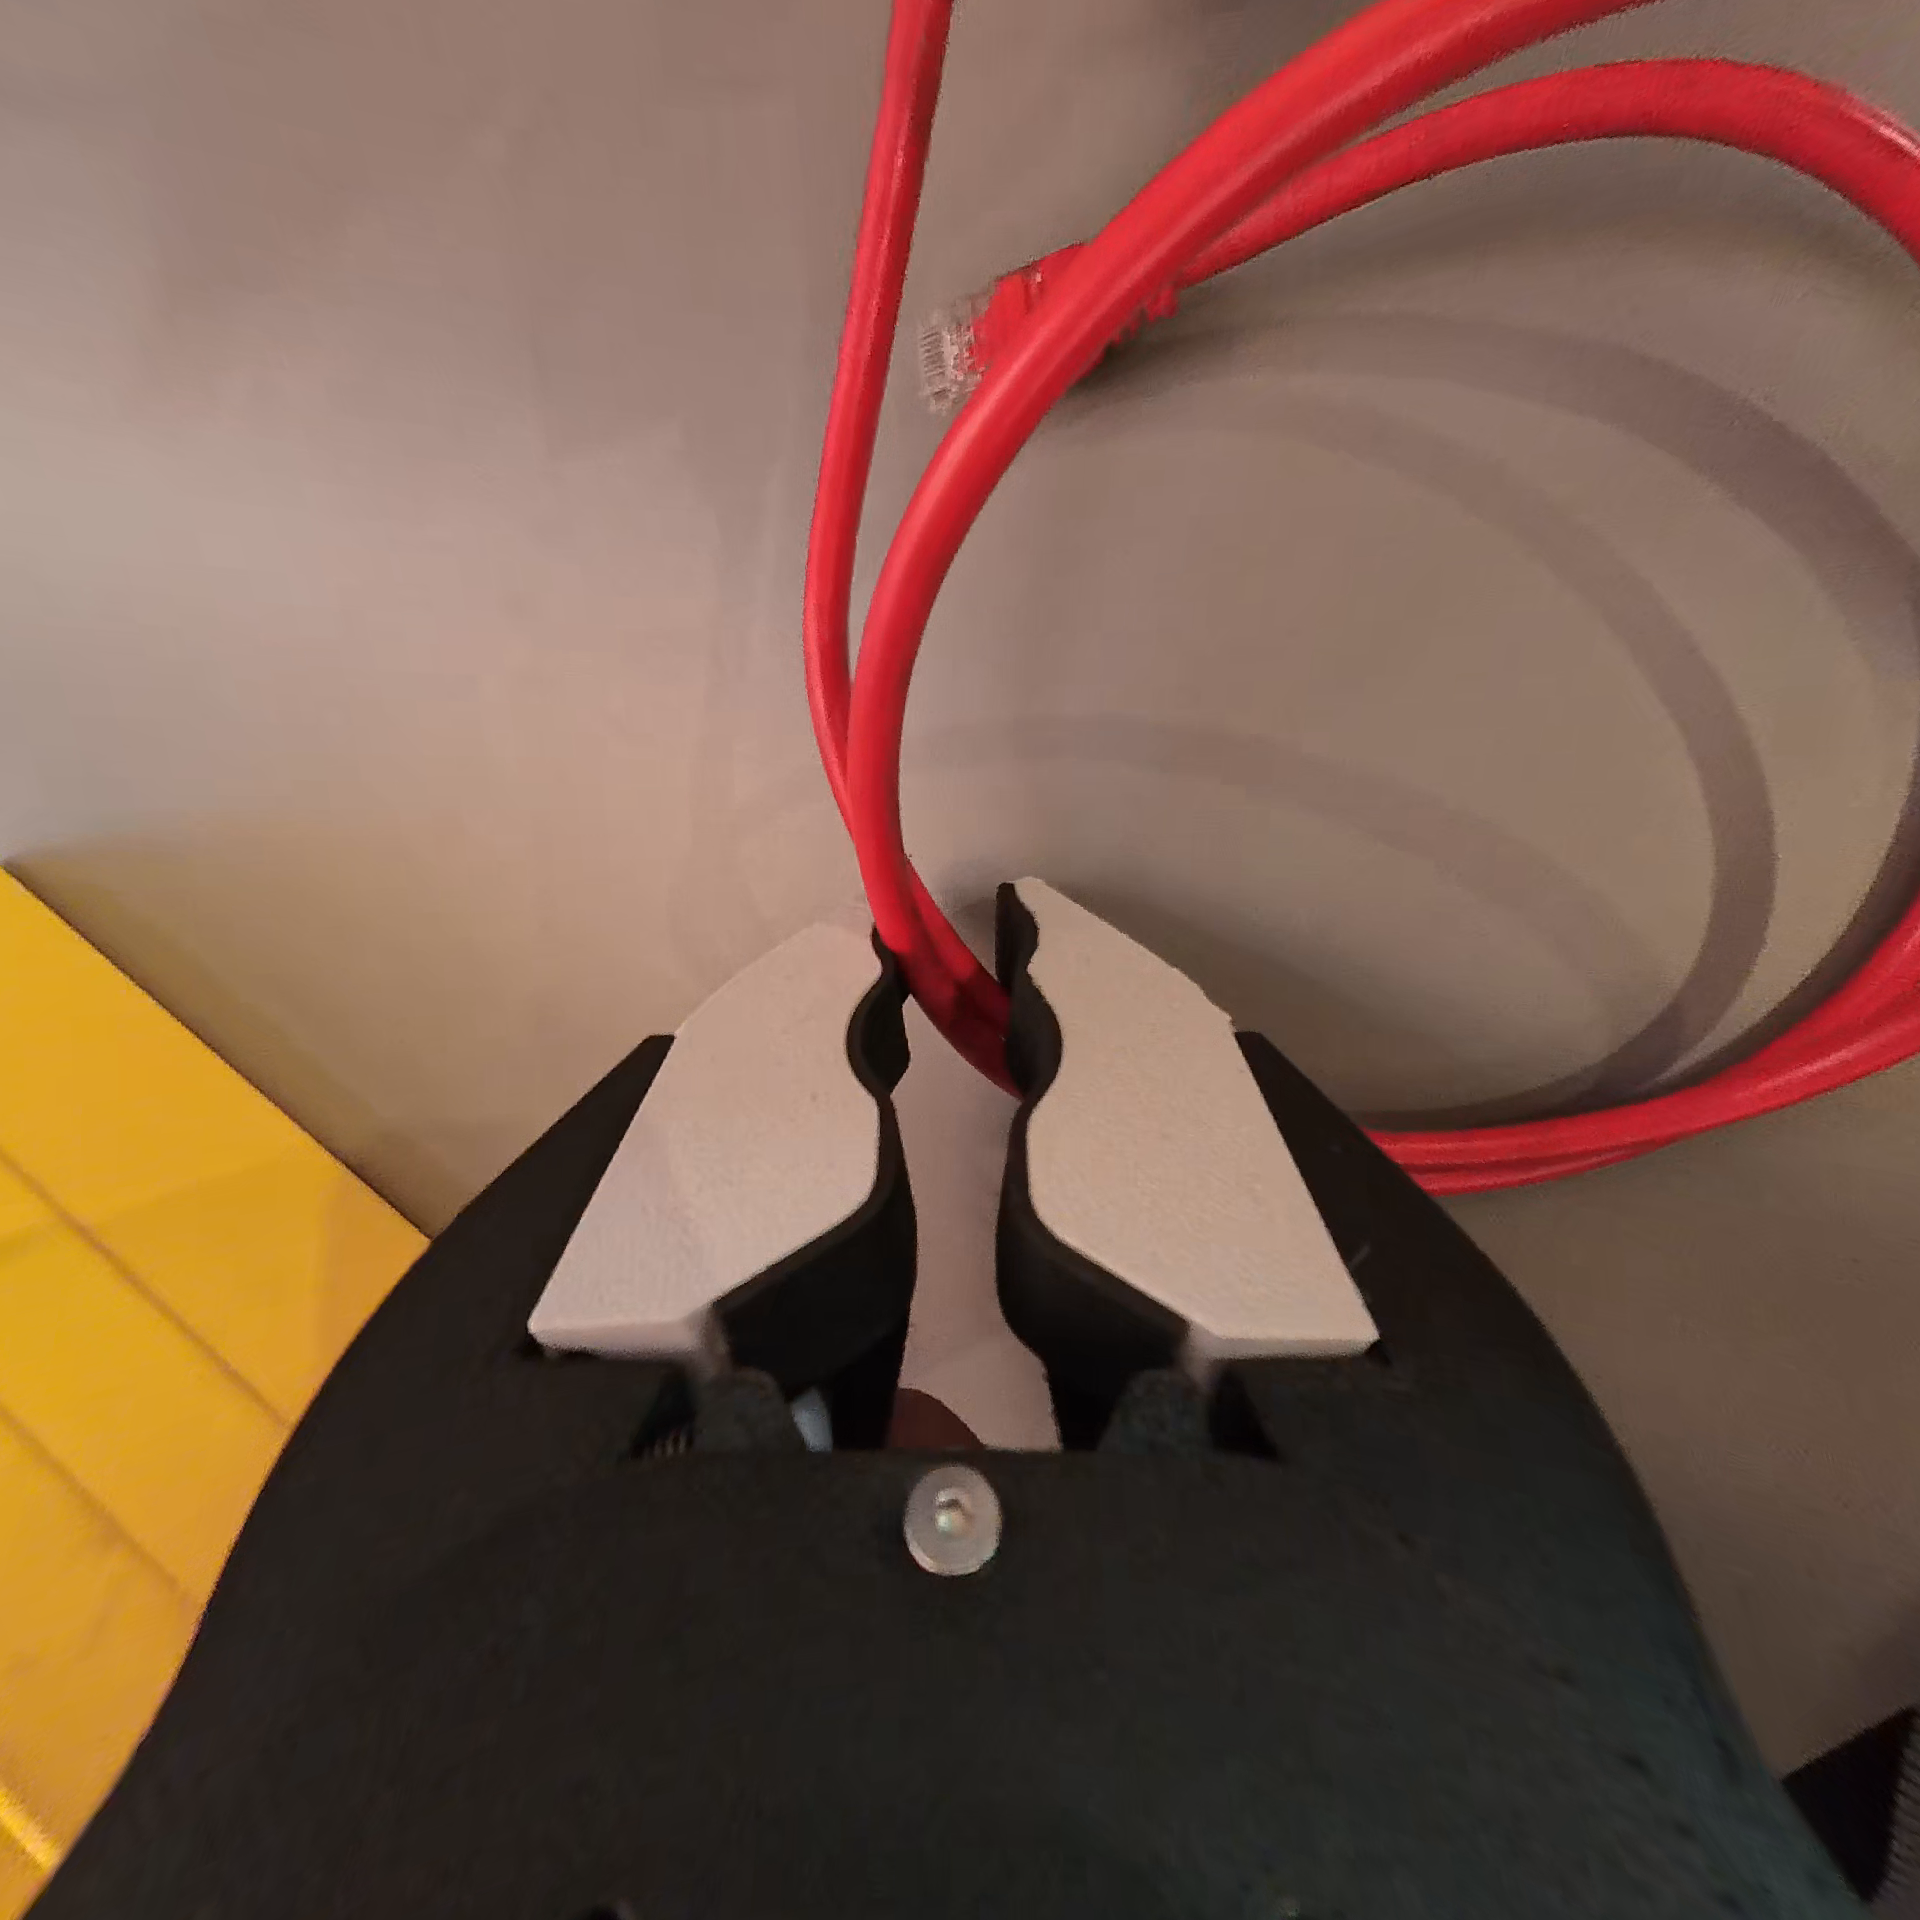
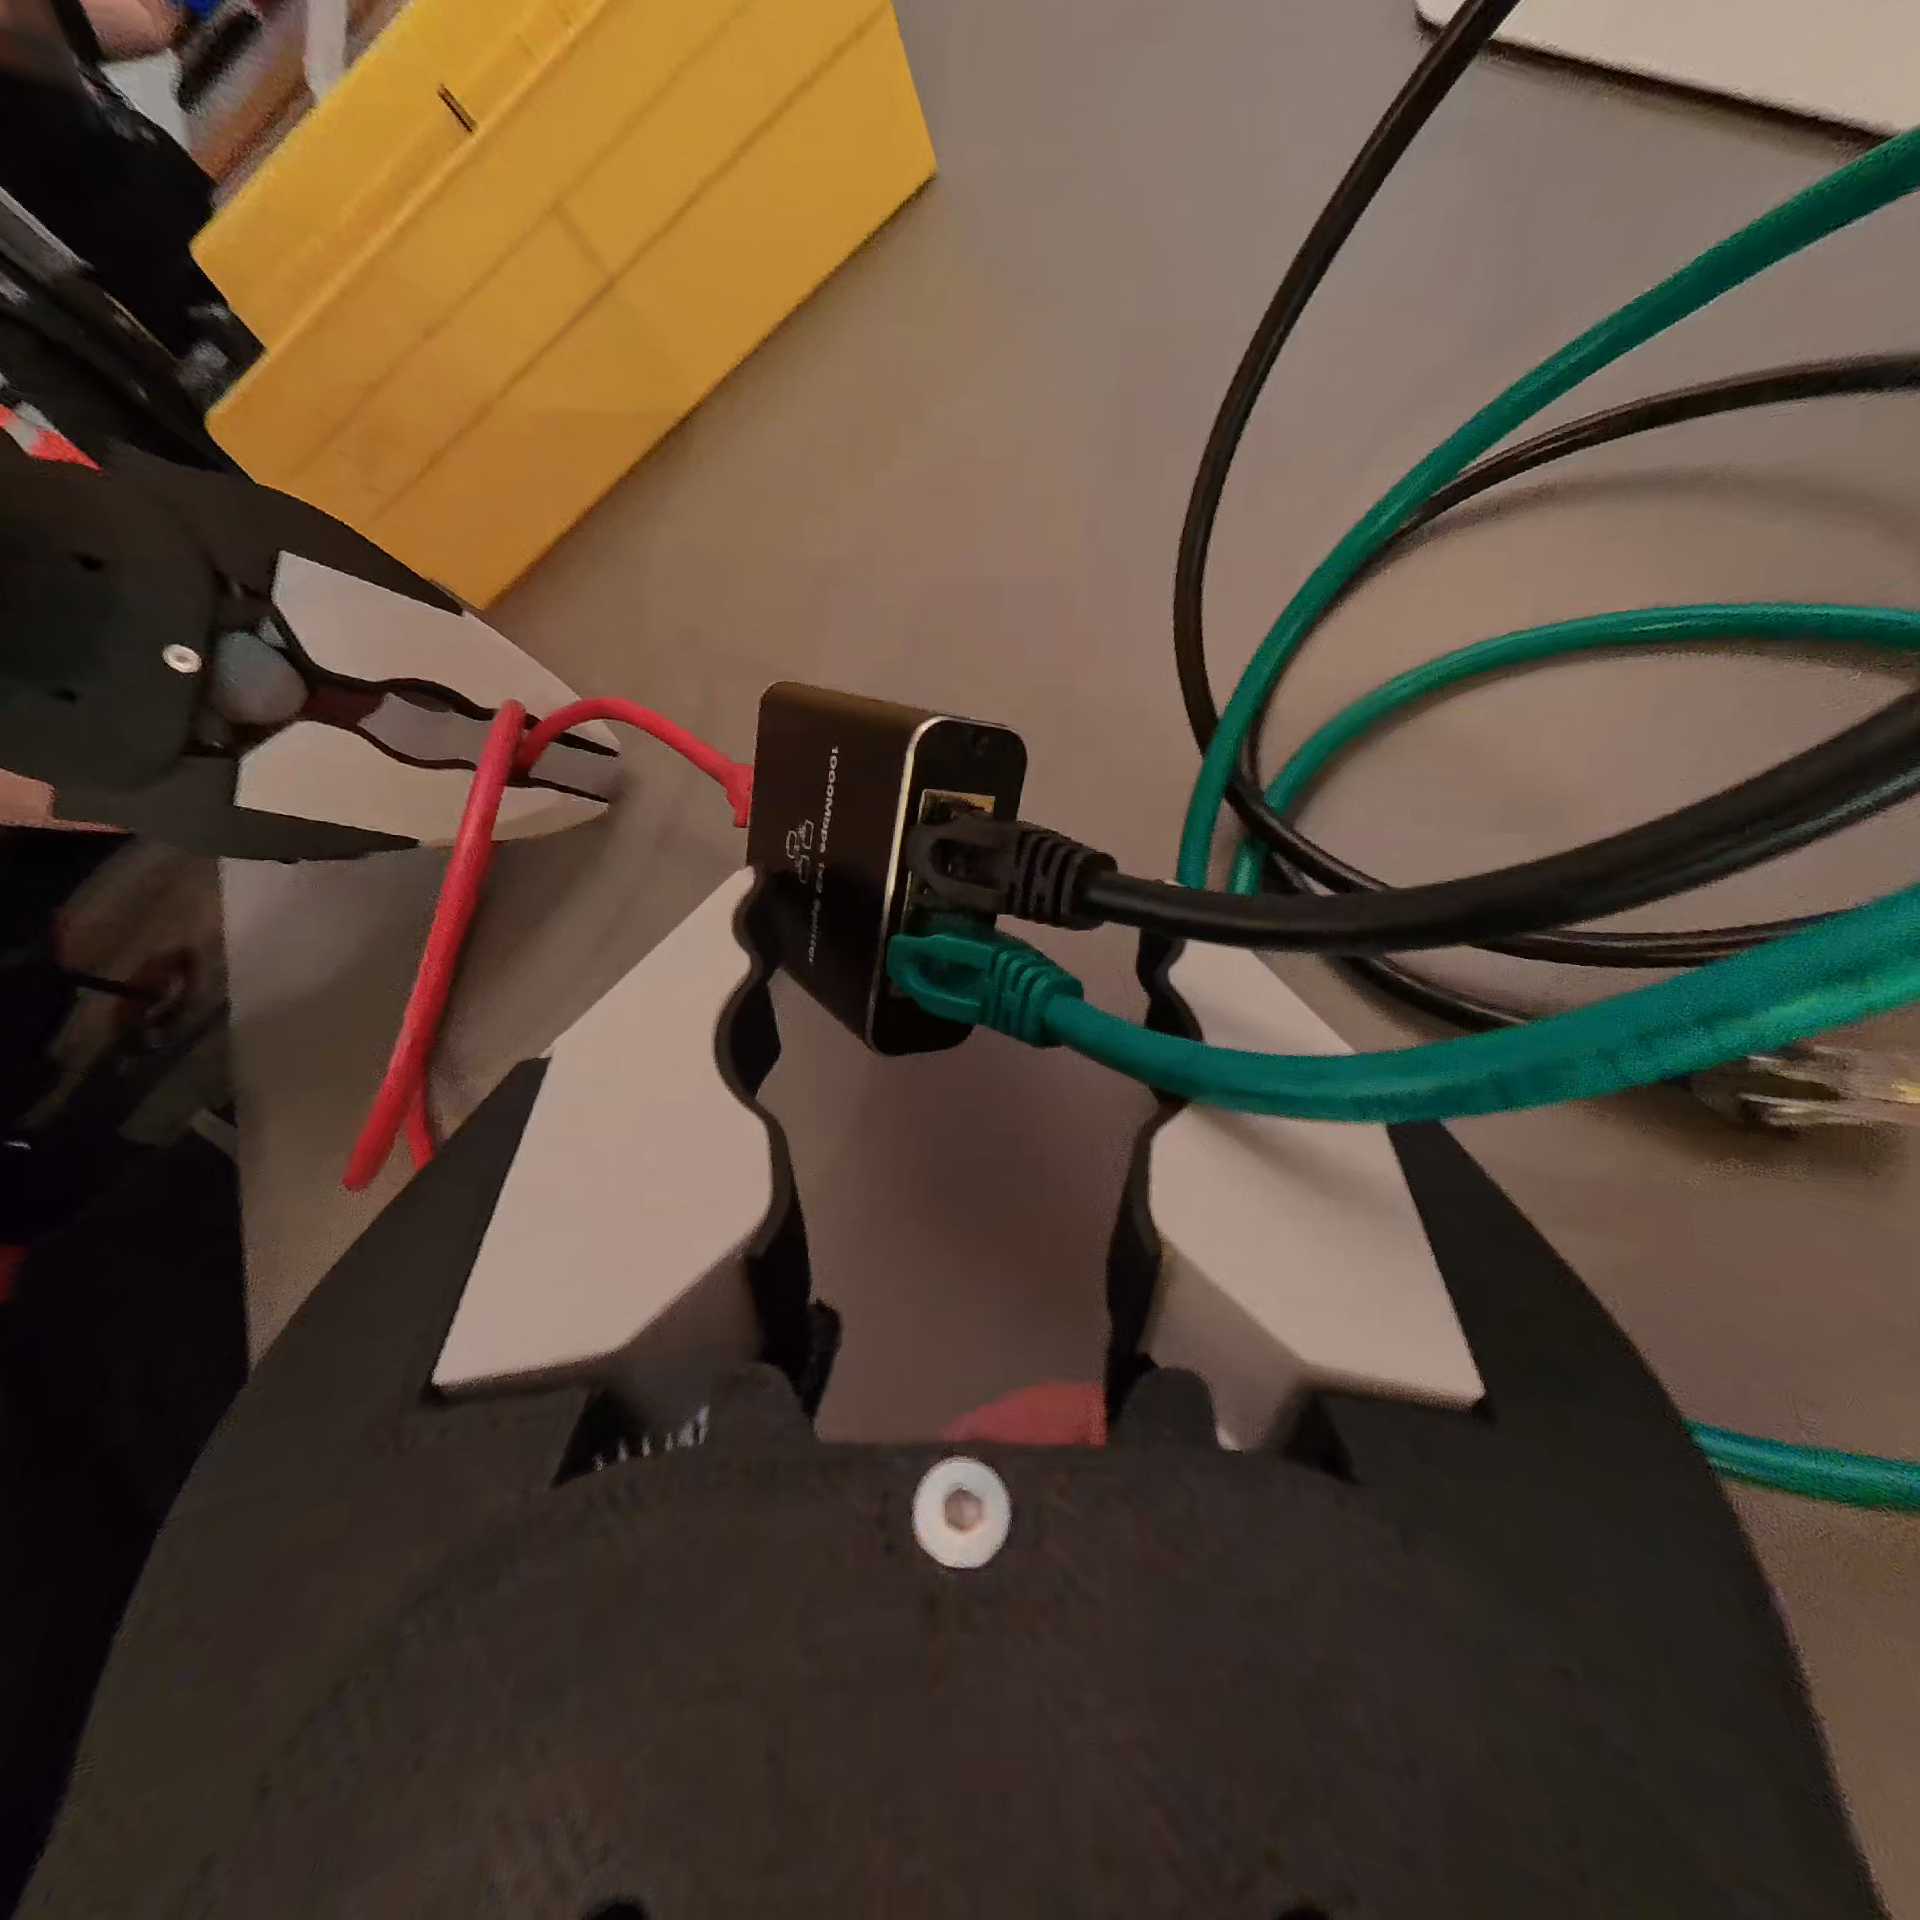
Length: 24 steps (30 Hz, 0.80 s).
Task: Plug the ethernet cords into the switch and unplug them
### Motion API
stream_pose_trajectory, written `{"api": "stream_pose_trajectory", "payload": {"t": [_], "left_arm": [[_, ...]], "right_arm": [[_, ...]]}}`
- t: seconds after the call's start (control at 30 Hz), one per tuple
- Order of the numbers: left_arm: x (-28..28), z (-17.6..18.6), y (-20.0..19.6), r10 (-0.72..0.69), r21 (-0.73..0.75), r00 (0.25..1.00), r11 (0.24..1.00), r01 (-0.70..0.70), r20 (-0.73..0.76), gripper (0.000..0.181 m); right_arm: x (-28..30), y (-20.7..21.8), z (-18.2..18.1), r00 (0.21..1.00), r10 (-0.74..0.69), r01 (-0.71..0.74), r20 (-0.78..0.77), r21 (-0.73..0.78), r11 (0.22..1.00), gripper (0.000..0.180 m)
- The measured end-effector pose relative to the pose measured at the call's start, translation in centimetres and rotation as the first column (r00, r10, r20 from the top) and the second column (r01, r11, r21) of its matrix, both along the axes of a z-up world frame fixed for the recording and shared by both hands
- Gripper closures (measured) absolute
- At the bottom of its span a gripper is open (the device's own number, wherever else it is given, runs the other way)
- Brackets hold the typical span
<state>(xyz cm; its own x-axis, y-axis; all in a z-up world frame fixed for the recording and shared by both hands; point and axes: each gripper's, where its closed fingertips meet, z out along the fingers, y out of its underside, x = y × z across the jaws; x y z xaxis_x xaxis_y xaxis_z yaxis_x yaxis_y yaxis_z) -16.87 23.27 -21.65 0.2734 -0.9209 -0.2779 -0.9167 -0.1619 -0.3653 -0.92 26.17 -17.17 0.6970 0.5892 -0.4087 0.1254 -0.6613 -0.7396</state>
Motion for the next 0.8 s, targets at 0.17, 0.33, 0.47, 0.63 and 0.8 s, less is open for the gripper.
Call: {"api": "stream_pose_trajectory", "payload": {"t": [0.17, 0.33, 0.47, 0.63, 0.8], "left_arm": [[0.4, -0.3, -0.2, -0.003, -0.009, 1.0, 1.0, 0.003, -0.017, 0.167], [0.4, -0.3, 0.3, 0.028, -0.016, 1.0, 0.999, -0.028, -0.001, 0.167], [0.7, -0.4, 0.4, 0.037, -0.025, 0.999, 0.999, -0.036, 0.032, 0.167], [1.0, -0.4, 0.3, 0.028, -0.019, 0.998, 0.999, -0.027, 0.051, 0.167], [1.3, -0.4, 0.3, 0.026, -0.023, 0.997, 0.999, -0.025, 0.07, 0.166]], "right_arm": [[1.9, -0.9, -0.4, 0.969, 0.041, -0.048, 0.245, 0.02, 0.999, 0.097], [3.6, -3.6, -0.7, 0.85, 0.156, -0.161, 0.502, -0.034, 0.986, 0.109], [4.1, -4.6, 5.4, 0.863, 0.141, -0.215, 0.485, 0.1, 0.971, 0.12], [12.0, -5.8, 11.5, 0.859, -0.042, -0.111, 0.51, 0.265, 0.958, 0.14], [22.9, -8.2, 9.1, 0.819, -0.203, 0.117, 0.536, 0.191, 0.975, 0.155]]}}
